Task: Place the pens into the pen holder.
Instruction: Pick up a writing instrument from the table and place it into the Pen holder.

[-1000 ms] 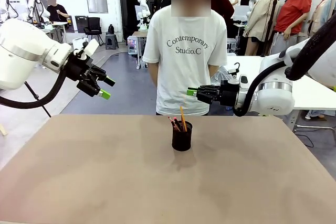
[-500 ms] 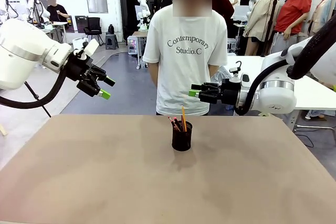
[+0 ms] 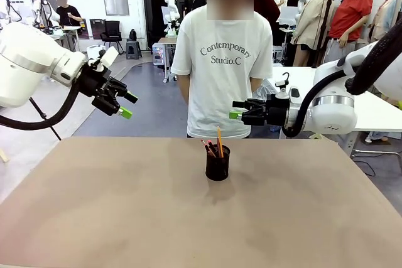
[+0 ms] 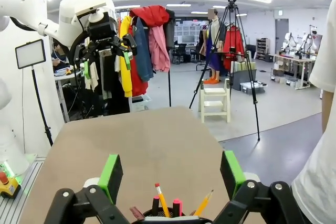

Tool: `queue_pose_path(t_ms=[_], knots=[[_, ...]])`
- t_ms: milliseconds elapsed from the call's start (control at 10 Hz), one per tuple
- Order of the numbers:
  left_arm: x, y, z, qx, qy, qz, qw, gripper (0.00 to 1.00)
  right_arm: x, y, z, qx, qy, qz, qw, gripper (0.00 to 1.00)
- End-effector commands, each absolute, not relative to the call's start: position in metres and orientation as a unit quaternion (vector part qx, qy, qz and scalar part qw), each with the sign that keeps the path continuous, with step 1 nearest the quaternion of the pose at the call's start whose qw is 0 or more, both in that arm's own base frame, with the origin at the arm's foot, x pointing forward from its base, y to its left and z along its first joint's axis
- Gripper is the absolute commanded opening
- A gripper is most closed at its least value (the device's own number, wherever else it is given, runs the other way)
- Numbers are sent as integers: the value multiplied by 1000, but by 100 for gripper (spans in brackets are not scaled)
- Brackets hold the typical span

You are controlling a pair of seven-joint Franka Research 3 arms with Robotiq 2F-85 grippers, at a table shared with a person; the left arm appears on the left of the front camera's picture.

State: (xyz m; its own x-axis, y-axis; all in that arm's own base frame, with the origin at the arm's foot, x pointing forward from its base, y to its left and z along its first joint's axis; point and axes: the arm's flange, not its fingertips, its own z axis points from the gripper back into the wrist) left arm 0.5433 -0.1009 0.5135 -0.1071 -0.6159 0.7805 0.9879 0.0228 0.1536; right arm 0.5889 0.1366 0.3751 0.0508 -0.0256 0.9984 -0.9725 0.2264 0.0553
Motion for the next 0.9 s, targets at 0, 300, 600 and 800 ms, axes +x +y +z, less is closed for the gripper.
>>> queue_pose_path(t_ms=[0, 300, 600, 800], knots=[[541, -100, 516, -256, -356, -649, 622, 100, 589, 137, 376, 458, -549, 417, 562, 100], [541, -100, 516, -256, -356, -649, 622, 100, 589, 137, 376, 458, -549, 417, 562, 100], [541, -100, 516, -256, -356, -649, 622, 100, 580, 113, 389, 453, -498, 441, 593, 100], [541, -100, 516, -256, -356, -649, 622, 100, 585, 97, 405, 429, -454, 477, 619, 100]])
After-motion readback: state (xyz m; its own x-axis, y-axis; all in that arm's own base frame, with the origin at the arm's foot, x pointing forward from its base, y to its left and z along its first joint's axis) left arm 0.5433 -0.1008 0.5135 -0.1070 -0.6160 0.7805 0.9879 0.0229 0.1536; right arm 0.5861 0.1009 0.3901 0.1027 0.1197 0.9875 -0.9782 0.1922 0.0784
